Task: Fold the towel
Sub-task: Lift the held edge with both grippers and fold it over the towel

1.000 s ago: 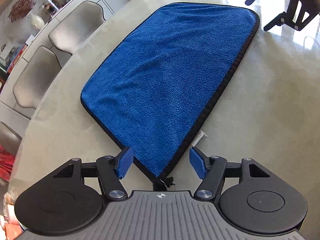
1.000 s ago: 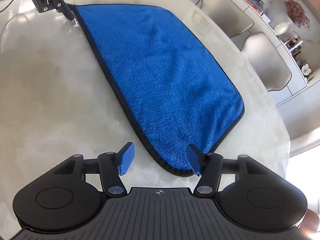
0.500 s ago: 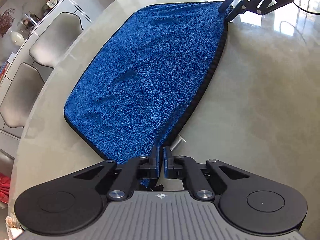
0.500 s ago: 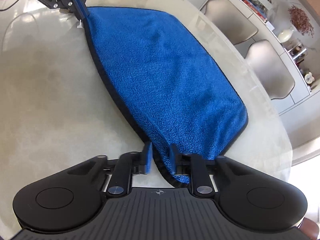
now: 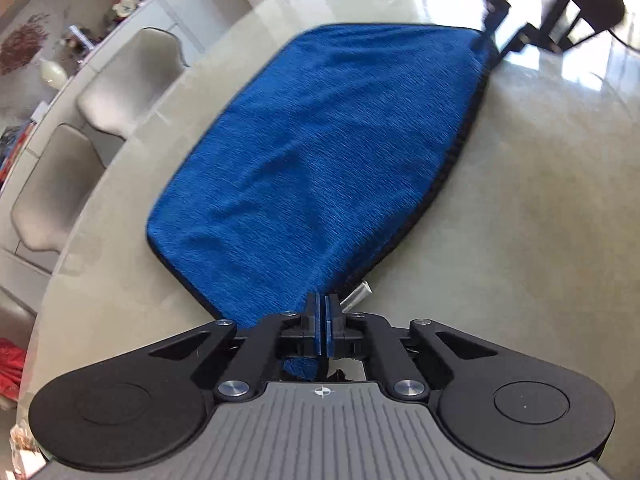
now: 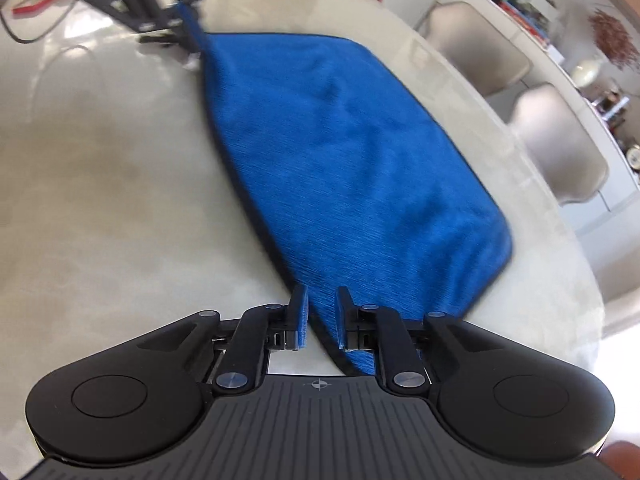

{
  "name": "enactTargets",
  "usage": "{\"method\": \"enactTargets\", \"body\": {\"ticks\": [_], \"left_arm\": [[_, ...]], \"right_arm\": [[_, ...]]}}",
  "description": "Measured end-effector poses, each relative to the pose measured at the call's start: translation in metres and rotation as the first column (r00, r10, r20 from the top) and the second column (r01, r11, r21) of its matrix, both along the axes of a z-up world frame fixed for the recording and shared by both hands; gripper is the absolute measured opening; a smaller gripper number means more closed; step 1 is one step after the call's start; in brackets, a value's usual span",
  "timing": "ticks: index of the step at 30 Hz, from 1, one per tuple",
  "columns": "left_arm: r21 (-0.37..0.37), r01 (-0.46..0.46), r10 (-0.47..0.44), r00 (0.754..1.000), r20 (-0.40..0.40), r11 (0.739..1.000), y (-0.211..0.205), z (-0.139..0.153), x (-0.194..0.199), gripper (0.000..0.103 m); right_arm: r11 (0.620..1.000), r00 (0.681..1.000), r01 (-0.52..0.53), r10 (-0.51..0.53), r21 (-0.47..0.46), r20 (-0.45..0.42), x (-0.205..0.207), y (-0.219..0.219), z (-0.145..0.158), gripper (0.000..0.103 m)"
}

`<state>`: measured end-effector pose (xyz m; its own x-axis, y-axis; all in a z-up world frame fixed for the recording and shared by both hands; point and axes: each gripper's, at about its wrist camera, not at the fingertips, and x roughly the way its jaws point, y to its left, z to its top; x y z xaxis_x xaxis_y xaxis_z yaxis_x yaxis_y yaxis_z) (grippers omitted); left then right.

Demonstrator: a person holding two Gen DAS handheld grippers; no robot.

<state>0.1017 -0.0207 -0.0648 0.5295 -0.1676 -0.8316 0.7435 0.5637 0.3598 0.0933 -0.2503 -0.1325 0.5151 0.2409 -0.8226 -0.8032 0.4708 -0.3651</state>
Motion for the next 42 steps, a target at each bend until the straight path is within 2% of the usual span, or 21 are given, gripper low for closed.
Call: {"method": "enactTargets", "body": {"ticks": [1,4,7,9,11,15,16,18,20,22,25,28,30,32,36,38,42], "left_arm": [[-0.013,-0.021,0.021,1.0,0.004,1.0,0.001,0.002,0.005,0.002],[-0.027,-0.044,0.044,0.999,0.017,0.999,0.001,0.005,0.013,0.002],[-0.04,-0.043,0.044,0.999,0.017,0.998,0.001,0.009,0.016,0.002],[-0.052,-0.014,0.014,1.0,-0.009,0.999,0.001,0.012,0.013,0.002],[-0.058,0.017,-0.02,0.999,-0.037,0.998,0.0,0.013,0.005,0.008],[-0.032,0.069,-0.072,0.995,-0.075,0.997,-0.003,0.004,-0.009,0.01],[-0.028,0.073,-0.075,0.994,-0.078,0.997,-0.003,0.003,-0.011,0.011],[-0.022,0.077,-0.079,0.994,-0.08,0.997,-0.002,0.001,-0.014,0.014],[-0.007,0.095,-0.095,0.993,-0.072,0.995,-0.003,0.001,-0.017,0.019],[0.017,0.115,-0.114,0.992,-0.056,0.993,-0.005,0.0,-0.019,0.022],[0.045,0.146,-0.144,0.989,-0.043,0.988,-0.011,0.0,-0.021,0.023],[0.058,0.158,-0.155,0.987,-0.044,0.986,-0.014,-0.001,-0.022,0.025],[0.079,0.162,-0.16,0.987,-0.031,0.984,-0.016,-0.003,-0.023,0.03],[0.096,0.125,-0.125,0.992,-0.002,0.988,-0.017,-0.005,-0.019,0.039],[0.076,0.09,-0.088,0.996,-0.025,0.993,-0.015,-0.003,-0.009,0.037],[0.076,0.081,-0.078,0.996,-0.042,0.994,-0.015,-0.005,-0.004,0.013],[0.086,0.101,-0.1,0.995,-0.017,0.991,-0.018,-0.003,-0.012,0.013]], "right_arm": [[1.0,1.0,-0.007,0.007,-0.004,0.001,-0.001,0.003,-0.002,0.027],[1.0,1.0,-0.017,0.017,0.003,0.006,-0.004,0.017,-0.004,0.03],[1.0,1.0,-0.019,0.019,0.025,0.009,-0.005,0.026,-0.004,0.037],[0.999,1.0,-0.023,0.023,0.032,0.016,-0.006,0.03,-0.005,0.038],[0.999,0.999,-0.027,0.026,0.036,0.026,-0.006,0.033,-0.006,0.04],[0.997,1.0,0.012,-0.014,0.078,0.023,0.005,0.033,-0.007,0.04],[0.995,0.999,0.033,-0.034,0.095,0.007,0.01,0.033,-0.006,0.038],[0.99,0.998,0.069,-0.067,0.122,-0.021,0.02,0.032,-0.006,0.016],[0.991,0.997,0.074,-0.073,0.113,-0.016,0.024,0.034,-0.004,0.009],[0.989,0.997,0.08,-0.079,0.126,-0.007,0.027,0.034,0.001,0.008],[0.97,0.99,0.142,-0.139,0.198,-0.029,0.039,0.027,0.012,0.008],[0.957,0.983,0.183,-0.18,0.226,-0.035,0.05,0.023,0.017,0.008],[0.955,0.981,0.194,-0.192,0.226,-0.031,0.055,0.022,0.018,0.008],[0.956,0.981,0.191,-0.189,0.224,-0.031,0.055,0.024,0.019,0.008],[0.955,0.982,0.186,-0.186,0.229,-0.022,0.053,0.025,0.023,0.008],[0.945,0.978,0.205,-0.205,0.253,-0.026,0.055,0.022,0.027,0.008],[0.929,0.971,0.235,-0.237,0.286,-0.027,0.06,0.017,0.03,0.008]]}}
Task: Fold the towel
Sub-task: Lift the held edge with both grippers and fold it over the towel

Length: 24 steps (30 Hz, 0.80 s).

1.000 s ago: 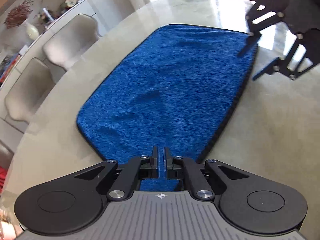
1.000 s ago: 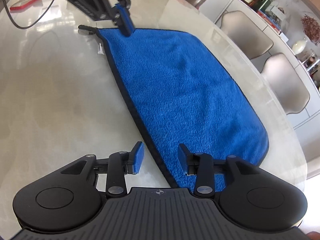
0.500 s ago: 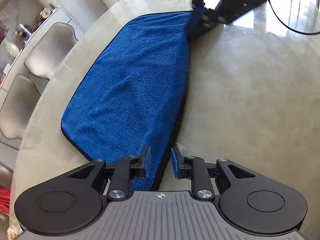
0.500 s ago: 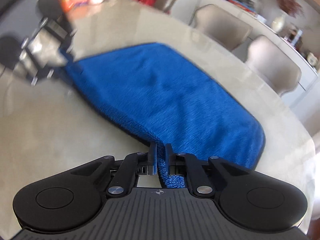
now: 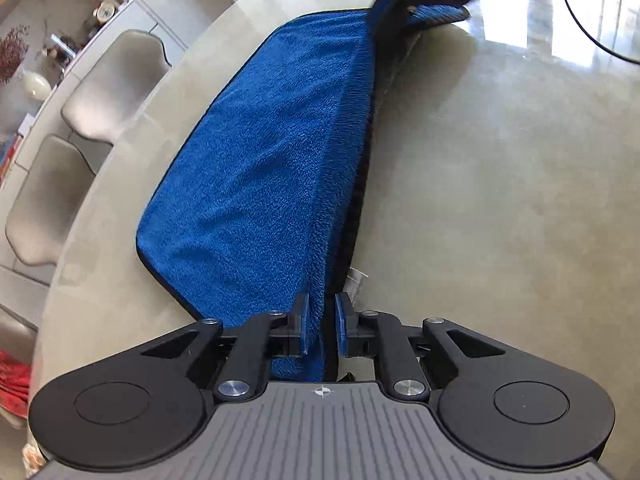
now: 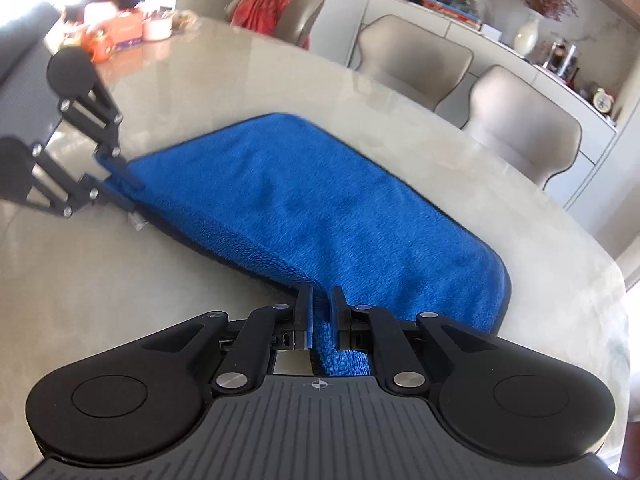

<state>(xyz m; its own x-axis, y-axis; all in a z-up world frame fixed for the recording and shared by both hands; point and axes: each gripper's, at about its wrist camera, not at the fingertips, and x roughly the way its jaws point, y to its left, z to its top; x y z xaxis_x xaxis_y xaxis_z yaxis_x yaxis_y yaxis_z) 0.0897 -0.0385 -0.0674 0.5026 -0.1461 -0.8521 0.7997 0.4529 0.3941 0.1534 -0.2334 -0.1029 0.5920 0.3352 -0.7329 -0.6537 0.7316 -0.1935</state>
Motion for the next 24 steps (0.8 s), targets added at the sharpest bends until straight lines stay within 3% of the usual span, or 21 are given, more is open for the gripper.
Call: {"method": "enactTargets", "body": {"ticks": [5,9,11,13,19,24], "left_arm": [[-0.005,-0.011,0.011,1.0,0.014,1.0,0.005,-0.002,0.0,0.01],[-0.043,-0.073,0.074,0.997,0.021,0.996,0.009,0.0,0.017,0.008],[-0.06,-0.099,0.1,0.995,0.019,0.993,0.011,0.003,0.025,0.008],[-0.068,-0.111,0.113,0.993,0.018,0.991,0.011,0.004,0.03,0.008],[-0.07,-0.132,0.133,0.991,0.015,0.989,0.011,0.003,0.038,0.008],[-0.108,-0.165,0.168,0.986,0.02,0.98,0.016,0.007,0.045,0.009]], "right_arm": [[1.0,1.0,0.016,-0.016,0.01,0.003,0.007,0.002,0.0,0.01],[1.0,1.0,-0.013,0.013,-0.02,0.02,0.0,0.002,0.0,0.013],[0.998,0.999,-0.034,0.035,-0.057,0.016,-0.004,-0.001,-0.004,0.025],[0.995,0.999,-0.045,0.045,-0.094,0.003,-0.011,-0.007,-0.01,0.03],[0.983,0.997,-0.067,0.061,-0.168,-0.046,-0.037,-0.021,-0.026,0.03],[0.968,0.998,-0.058,0.06,-0.243,0.001,-0.051,-0.02,-0.035,0.03]]}}
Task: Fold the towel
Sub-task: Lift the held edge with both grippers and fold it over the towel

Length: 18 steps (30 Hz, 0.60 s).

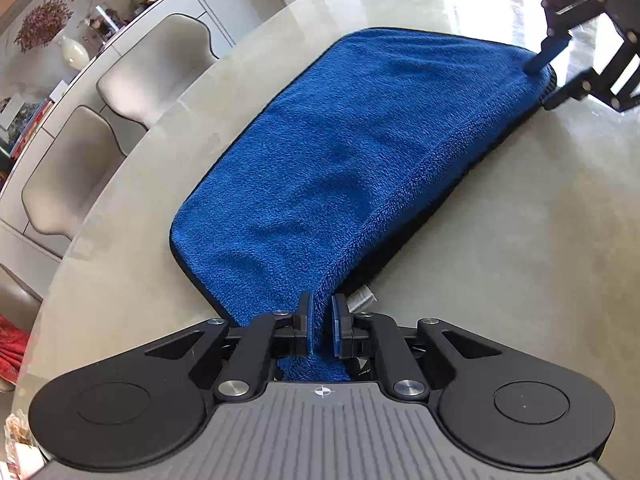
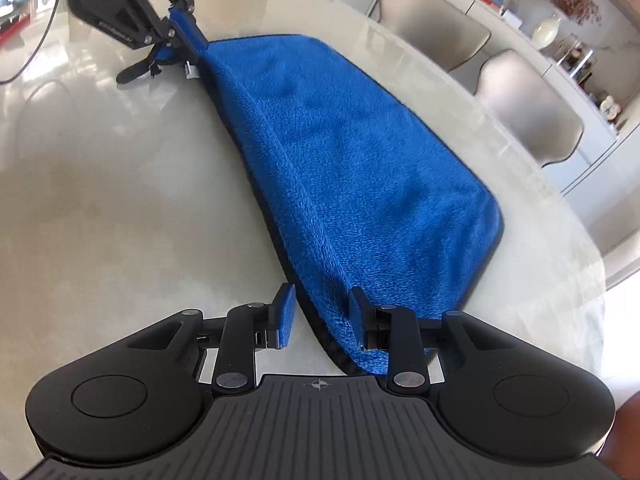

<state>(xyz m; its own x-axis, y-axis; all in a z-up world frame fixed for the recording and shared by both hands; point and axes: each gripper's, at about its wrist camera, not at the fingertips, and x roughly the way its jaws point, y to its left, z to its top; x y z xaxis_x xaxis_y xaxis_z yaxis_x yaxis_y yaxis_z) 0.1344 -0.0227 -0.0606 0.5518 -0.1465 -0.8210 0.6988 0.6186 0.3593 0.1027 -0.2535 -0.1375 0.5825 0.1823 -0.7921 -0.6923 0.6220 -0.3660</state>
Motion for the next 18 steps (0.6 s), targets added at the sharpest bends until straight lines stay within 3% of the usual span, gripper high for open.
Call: {"method": "enactTargets", "body": {"ticks": [3,7,14,18], "left_arm": [[-0.01,-0.023,0.023,1.0,0.015,1.0,0.003,0.003,0.004,0.009],[0.01,0.007,-0.007,1.0,0.01,1.0,0.003,0.006,0.01,0.004],[0.044,0.048,-0.05,0.998,0.036,0.998,0.0,0.014,0.024,0.001],[0.059,0.051,-0.055,0.996,0.068,0.997,-0.003,0.019,0.046,0.0]], "right_arm": [[0.999,0.999,-0.006,0.008,-0.053,0.051,0.0,0.004,-0.006,0.03],[0.999,0.999,0.032,-0.032,-0.002,0.023,0.018,0.006,-0.002,0.012],[0.984,0.991,0.115,-0.124,0.138,0.055,0.055,-0.01,0.029,0.01],[0.982,0.989,0.118,-0.13,0.145,0.075,0.082,-0.012,0.034,0.01]]}}
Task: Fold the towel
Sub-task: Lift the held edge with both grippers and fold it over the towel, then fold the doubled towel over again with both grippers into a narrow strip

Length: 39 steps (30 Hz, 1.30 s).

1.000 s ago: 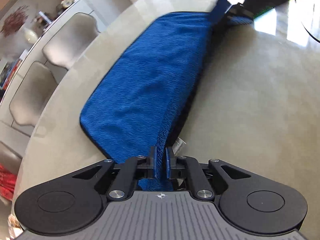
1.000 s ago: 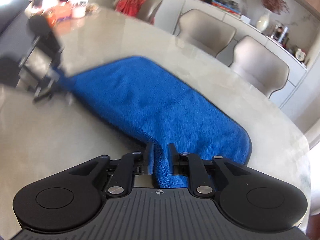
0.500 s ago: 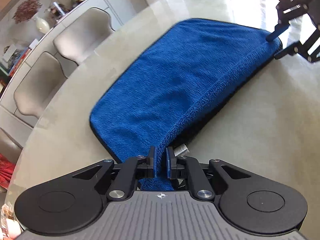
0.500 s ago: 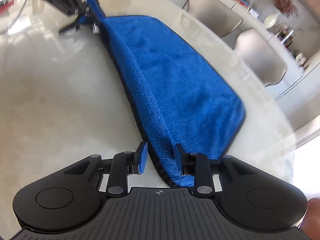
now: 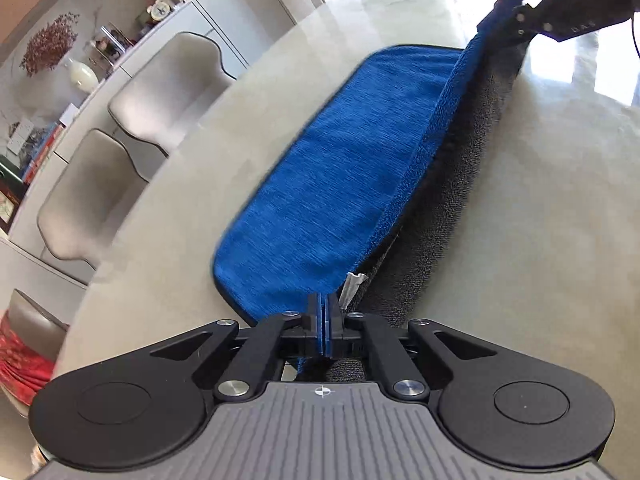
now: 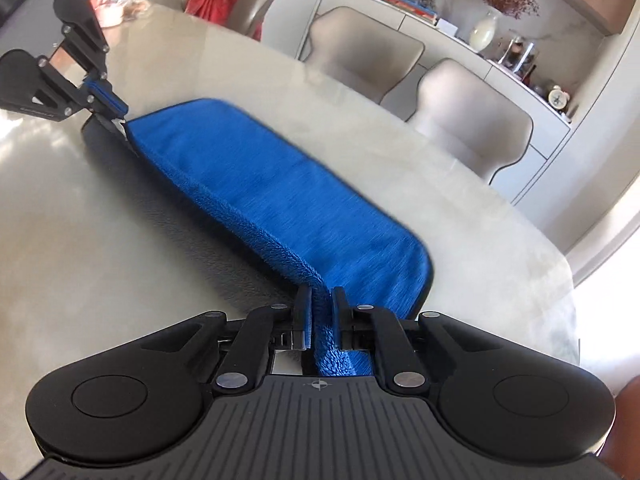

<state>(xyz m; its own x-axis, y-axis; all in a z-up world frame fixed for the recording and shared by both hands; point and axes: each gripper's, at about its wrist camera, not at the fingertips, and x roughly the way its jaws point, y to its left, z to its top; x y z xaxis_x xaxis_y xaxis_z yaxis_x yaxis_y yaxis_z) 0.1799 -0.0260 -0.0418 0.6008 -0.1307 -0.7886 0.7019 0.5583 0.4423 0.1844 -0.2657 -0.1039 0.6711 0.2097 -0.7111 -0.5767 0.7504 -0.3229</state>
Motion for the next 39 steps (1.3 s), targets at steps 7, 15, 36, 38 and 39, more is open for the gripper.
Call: {"method": "enactTargets", "body": {"ticks": [7,15,36,38,39], "left_arm": [[-0.008,-0.037,0.038,0.999,0.036,0.999,-0.003,0.005,0.047,0.0],[-0.014,-0.02,0.02,0.999,-0.026,1.0,0.008,-0.007,0.066,0.006],[-0.028,-0.027,0.024,0.991,-0.13,0.999,0.034,-0.027,0.072,0.046],[-0.039,-0.019,0.013,0.989,-0.149,0.999,0.034,-0.027,0.075,0.045],[-0.044,-0.023,0.016,0.988,-0.157,0.999,0.035,-0.027,0.076,0.045]], "right_arm": [[1.0,1.0,-0.018,0.018,-0.016,0.001,0.052,0.005,-0.002,0.01],[0.994,0.993,-0.064,0.054,-0.094,-0.102,0.08,0.008,-0.022,0.016],[0.994,0.968,-0.106,0.103,-0.002,-0.229,0.084,-0.021,-0.027,0.036],[0.994,0.968,-0.108,0.105,-0.001,-0.228,0.084,-0.02,-0.026,0.036],[0.994,0.968,-0.109,0.106,0.0,-0.227,0.084,-0.021,-0.026,0.036]]}}
